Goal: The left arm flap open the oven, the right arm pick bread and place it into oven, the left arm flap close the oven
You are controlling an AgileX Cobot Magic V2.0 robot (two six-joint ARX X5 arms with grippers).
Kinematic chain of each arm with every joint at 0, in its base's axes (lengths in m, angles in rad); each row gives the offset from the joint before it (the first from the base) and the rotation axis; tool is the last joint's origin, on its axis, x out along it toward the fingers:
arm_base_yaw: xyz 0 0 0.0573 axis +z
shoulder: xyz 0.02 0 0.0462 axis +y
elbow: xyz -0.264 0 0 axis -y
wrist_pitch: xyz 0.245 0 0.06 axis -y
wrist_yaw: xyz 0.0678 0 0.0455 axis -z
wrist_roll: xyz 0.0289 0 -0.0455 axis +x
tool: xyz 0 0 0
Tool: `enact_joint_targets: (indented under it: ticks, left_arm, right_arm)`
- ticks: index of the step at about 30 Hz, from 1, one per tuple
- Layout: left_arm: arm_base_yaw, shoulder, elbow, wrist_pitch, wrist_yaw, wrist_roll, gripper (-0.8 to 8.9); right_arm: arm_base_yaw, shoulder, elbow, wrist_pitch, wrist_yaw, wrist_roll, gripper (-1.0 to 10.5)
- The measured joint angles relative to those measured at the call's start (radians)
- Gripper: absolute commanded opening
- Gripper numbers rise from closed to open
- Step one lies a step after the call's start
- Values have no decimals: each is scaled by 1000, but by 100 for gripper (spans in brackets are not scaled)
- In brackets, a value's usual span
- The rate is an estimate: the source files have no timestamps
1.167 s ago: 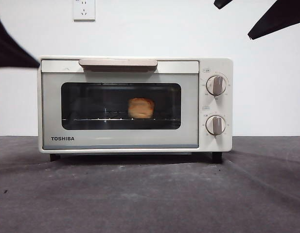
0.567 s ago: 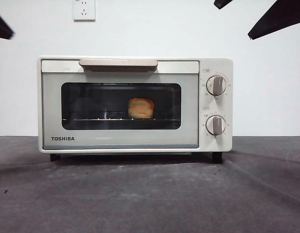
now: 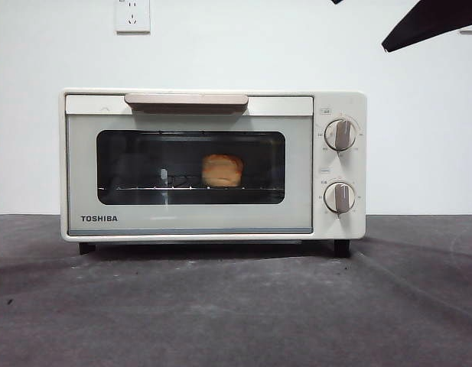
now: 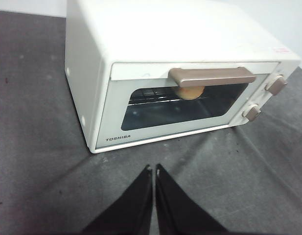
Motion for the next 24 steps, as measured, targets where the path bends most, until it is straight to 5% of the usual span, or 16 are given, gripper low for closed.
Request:
enact_joint_targets:
  ticks: [3, 7, 24]
  left_arm:
    - [0, -19, 0, -1, 0, 7, 16]
    - [0, -33, 0, -1, 0, 13, 16]
    - [0, -36, 0, -1, 0, 16, 16]
  right_arm:
    - [0, 0, 0, 0, 5, 0, 377]
    - [0, 0, 0, 0, 5, 2, -9]
    - [0, 0, 0, 2, 8, 3, 14]
